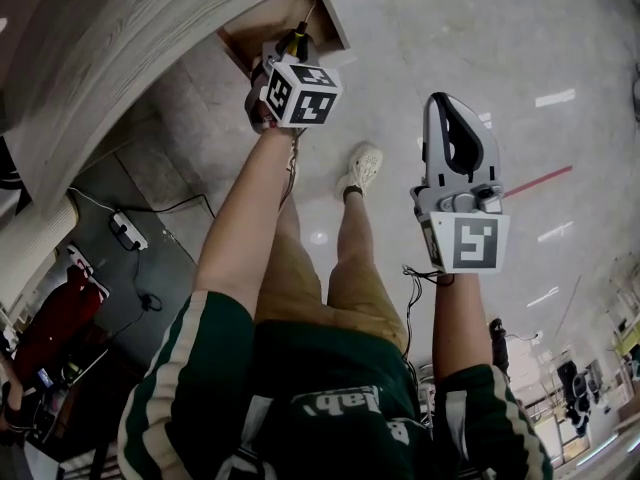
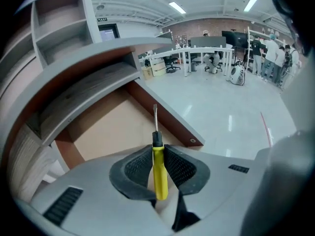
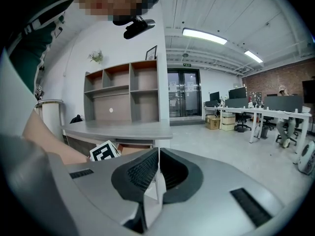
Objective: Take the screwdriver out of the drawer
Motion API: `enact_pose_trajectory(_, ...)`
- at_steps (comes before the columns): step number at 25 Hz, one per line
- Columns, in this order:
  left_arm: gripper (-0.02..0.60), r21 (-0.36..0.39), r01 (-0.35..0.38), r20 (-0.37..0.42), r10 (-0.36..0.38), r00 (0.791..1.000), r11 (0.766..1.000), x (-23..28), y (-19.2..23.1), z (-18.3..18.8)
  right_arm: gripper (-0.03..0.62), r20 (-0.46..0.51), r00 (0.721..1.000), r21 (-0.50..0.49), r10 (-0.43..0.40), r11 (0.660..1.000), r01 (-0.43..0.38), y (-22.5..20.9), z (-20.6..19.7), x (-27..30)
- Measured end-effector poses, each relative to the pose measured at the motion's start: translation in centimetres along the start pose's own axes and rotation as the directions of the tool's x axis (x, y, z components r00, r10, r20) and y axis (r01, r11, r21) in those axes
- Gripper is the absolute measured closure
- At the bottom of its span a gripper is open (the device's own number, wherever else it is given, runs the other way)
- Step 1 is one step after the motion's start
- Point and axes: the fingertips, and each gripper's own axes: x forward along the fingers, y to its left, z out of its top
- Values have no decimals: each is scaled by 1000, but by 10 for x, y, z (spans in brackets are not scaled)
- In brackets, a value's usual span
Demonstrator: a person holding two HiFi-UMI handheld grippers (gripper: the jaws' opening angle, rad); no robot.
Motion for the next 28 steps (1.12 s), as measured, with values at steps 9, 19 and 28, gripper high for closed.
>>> enact_pose_trajectory(9,495,-26,35,107,-32,994,999,-76,1,33,559,5,1000,18,-3,1000,2,16,35,-18)
enact_pose_trajectory(19,495,-38,77,246,-65,967,996,-200,19,82,559,49,999,19,-12,1000,11,33,101,-48)
enact_pose_trajectory(28,495,-52,47,367,-25,930,998,-314,84,125,559,126,992,-14,2,1000,0,63,184,-64)
